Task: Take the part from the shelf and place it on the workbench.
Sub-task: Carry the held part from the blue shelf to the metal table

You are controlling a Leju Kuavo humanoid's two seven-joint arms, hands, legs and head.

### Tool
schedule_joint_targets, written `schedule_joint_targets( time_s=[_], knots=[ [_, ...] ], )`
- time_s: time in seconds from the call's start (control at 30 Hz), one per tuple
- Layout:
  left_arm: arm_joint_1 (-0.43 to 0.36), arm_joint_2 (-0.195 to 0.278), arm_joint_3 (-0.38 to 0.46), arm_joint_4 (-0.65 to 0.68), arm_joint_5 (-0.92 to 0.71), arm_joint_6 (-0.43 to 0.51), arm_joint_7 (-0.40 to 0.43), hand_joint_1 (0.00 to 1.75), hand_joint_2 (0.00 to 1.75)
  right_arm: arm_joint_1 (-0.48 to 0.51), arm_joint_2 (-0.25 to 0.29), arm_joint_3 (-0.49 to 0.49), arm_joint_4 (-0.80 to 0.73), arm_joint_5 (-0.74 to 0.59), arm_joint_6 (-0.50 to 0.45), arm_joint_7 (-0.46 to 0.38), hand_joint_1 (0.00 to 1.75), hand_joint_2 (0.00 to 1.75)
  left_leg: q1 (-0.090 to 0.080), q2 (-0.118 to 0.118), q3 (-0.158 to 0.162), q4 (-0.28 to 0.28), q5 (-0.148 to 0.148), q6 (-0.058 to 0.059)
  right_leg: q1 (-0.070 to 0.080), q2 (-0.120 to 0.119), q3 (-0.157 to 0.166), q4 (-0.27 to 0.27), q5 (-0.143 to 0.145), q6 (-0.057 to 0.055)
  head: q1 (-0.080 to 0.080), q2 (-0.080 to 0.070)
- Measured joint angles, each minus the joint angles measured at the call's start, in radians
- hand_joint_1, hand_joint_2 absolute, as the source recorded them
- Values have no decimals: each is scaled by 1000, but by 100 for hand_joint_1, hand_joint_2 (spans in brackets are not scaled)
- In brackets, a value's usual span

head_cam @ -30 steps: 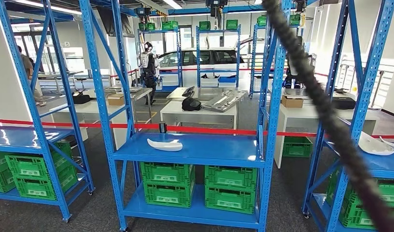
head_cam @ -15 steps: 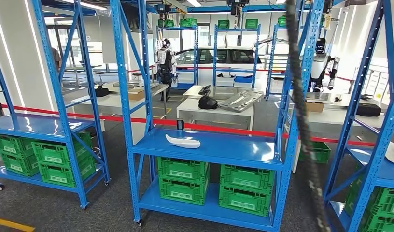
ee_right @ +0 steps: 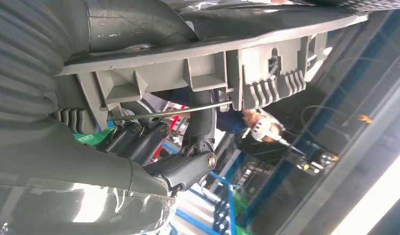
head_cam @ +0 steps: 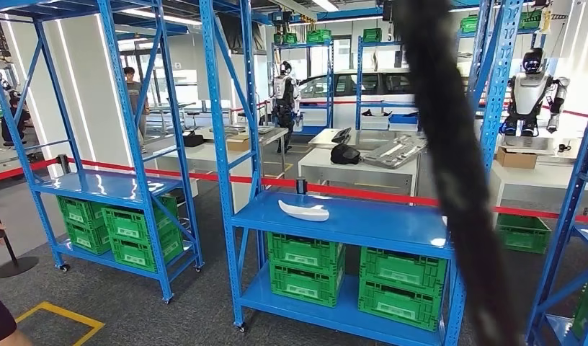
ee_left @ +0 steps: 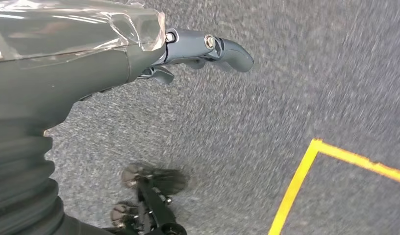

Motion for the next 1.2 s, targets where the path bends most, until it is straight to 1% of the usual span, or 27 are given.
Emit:
schedule_joint_targets(
  time_s=[0.07, 0.1, 0.13, 0.17, 0.2, 0.27, 0.3, 0.33, 0.4, 0.47, 0.53, 0.6, 0.63, 0.67, 0.7, 0.73, 0.77, 0.8, 0.83, 0.9, 0.93, 1.0, 1.03, 1.1, 1.13, 1.17, 1.2],
  knots=[
    [-3, 0, 0, 0, 0, 0, 0, 0, 175, 1, 0, 0, 0, 0, 0, 0, 175, 175, 4, 27, -64, 142, -69, -8, 4, -21, -4, 0, 1, -3, -3, 0],
    [-4, 0, 0, 1, 0, 0, 0, 0, 175, 1, 0, 0, 1, 0, 0, 0, 175, 175, 6, 31, -84, 188, -84, -10, 6, -32, -5, 1, 1, -3, -3, 0],
    [-4, 0, 0, 1, 0, 0, 0, 0, 175, 2, 0, 0, 1, 0, 0, 0, 175, 175, 7, 32, -85, 195, -80, -9, 8, -43, -6, 1, 1, -3, -4, 0],
    [-4, 0, 0, 1, 0, 0, 0, 0, 175, 1, 0, 0, 1, 0, 0, 0, 175, 175, 7, 35, -62, 156, -56, -7, 9, -54, -6, 1, 1, -3, -5, 0],
    [-3, 0, 0, 1, 0, 0, 0, 0, 175, 1, 0, 0, 1, 0, 0, 0, 175, 175, 4, 47, -21, 84, -24, -1, 11, -64, -5, 1, 0, -3, -5, 0],
    [-5, 1, 0, 0, 0, 0, 0, 0, 175, 0, 0, 0, 1, 0, 0, 0, 175, 175, -6, 90, 56, -58, 21, 17, 17, -82, -3, 0, -1, -2, -5, 0],
    [-6, 1, 0, -1, 0, 0, -1, 0, 175, -1, 0, 0, 1, 0, 0, 0, 175, 175, -12, 106, 74, -95, 29, 25, 19, -92, -2, -1, -1, 0, -5, 0],
    [-7, 2, 0, -1, 0, 0, -1, 0, 175, -1, 0, 0, 1, -1, 1, 0, 175, 175, -16, 110, 76, -107, 28, 29, 20, -101, -2, -2, -2, 3, -5, 0],
    [-6, 1, 4, -1, 0, 0, -1, 0, 175, -3, 1, 0, 1, -1, 1, 0, 175, 175, -15, 88, 75, -118, 38, 36, 19, -115, 0, -6, -2, 12, -6, 0],
    [-6, -1, 7, -1, 0, 1, -1, 0, 175, -4, 0, 0, 1, -1, 1, -1, 175, 175, -8, 63, 86, -139, 56, 45, 18, -78, -11, 25, -23, 16, -5, 0],
    [-10, -2, 6, 0, 0, 0, -2, 0, 175, -2, -1, 0, 2, -2, 1, -1, 175, 175, -4, 36, 87, -148, 67, 50, 14, -20, -64, 139, -78, 12, -3, 0],
    [-12, -2, 6, 1, -4, 0, -2, 0, 175, 1, -1, 1, 2, -4, 1, -1, 175, 175, -4, 6, 82, -146, 70, 51, 12, 1, -125, 265, -121, 15, -1, 0],
    [-12, -2, 6, 2, -7, 0, -3, 0, 175, 1, -1, 1, 3, -4, 2, -1, 175, 175, -4, -9, 81, -145, 71, 50, 10, 3, -137, 284, -120, 22, -1, 0],
    [-12, -2, 6, 4, -10, 0, -4, 0, 175, 2, -1, 1, 3, -4, 2, -1, 175, 175, -3, -25, 80, -142, 71, 48, 7, 5, -126, 257, -101, 32, 0, 0],
    [-12, -2, 7, 6, -15, 0, -7, 0, 175, 2, -1, 1, 3, -4, 2, -1, 175, 175, -2, -40, 79, -137, 69, 45, 2, 10, -97, 193, -69, 43, 0, 0],
    [-12, -1, 8, 7, -20, 0, -10, 0, 175, 2, 0, 1, 3, -4, 2, -1, 175, 175, 0, -55, 77, -130, 66, 41, -3, 27, -63, 122, -40, 50, 0, 0],
    [-13, -1, 10, 8, -25, -1, -13, 0, 175, 1, 0, 1, 4, -4, 2, -1, 175, 175, -1, -69, 72, -120, 62, 34, -6, 42, -37, 62, -17, 51, 1, 0],
    [-14, -1, 13, 8, -31, -2, -16, 0, 175, 0, 1, 1, 4, -5, 2, -2, 175, 175, -1, -79, 65, -111, 60, 28, -7, 53, -21, 28, -6, 45, 1, 0],
    [-15, -1, 18, 8, -36, -4, -18, 0, 175, -1, 1, 1, 5, -6, 3, -2, 175, 175, -2, -88, 58, -106, 59, 22, -5, 59, -19, 19, -4, 35, 1, 0],
    [-15, 0, 30, 8, -42, -11, -22, 0, 175, -4, 1, 1, 6, -9, 4, -4, 175, 175, -1, -101, 48, -102, 60, 14, -3, 42, -20, 22, -1, 18, -1, 0],
    [-15, 0, 36, 8, -43, -13, -24, 0, 175, -5, 1, 1, 6, -11, 5, -4, 175, 175, -1, -91, 42, -94, 56, 10, -4, 32, -20, 21, 0, 12, -2, 0],
    [-20, 0, 46, 9, -43, -15, -27, 0, 175, -7, 2, 0, 6, -13, 9, -5, 175, 175, 0, -38, 11, -28, 17, 2, -6, 11, -17, 19, 0, 3, -6, -1],
    [-25, 0, 49, 10, -42, -14, -29, 0, 175, -8, 2, 0, 8, -15, 11, -6, 175, 175, 0, -4, -21, 35, -14, -3, -2, -1, -17, 19, -1, -1, -8, -1],
    [-31, 0, 52, 16, -41, -12, -33, 0, 175, -9, 3, 1, 13, -19, 17, -9, 175, 175, 5, 27, -86, 165, -66, -8, 3, -27, -18, 19, -3, -5, -9, -1],
    [-32, 0, 53, 19, -40, -12, -34, 0, 175, -9, 4, 1, 16, -21, 19, -10, 175, 175, 6, 31, -100, 193, -70, -8, 5, -40, -19, 19, -4, -5, -9, -1],
    [-32, 0, 54, 21, -40, -12, -35, 0, 175, -10, 5, 1, 18, -23, 21, -11, 175, 175, 7, 33, -93, 180, -56, -7, 6, -52, -18, 19, -4, -6, -9, -1],
    [-32, 0, 55, 23, -39, -12, -36, 0, 175, -12, 6, 1, 20, -25, 23, -12, 175, 175, 6, 39, -64, 127, -28, -3, 8, -64, -17, 19, -5, -6, -9, -1]
  ],
)
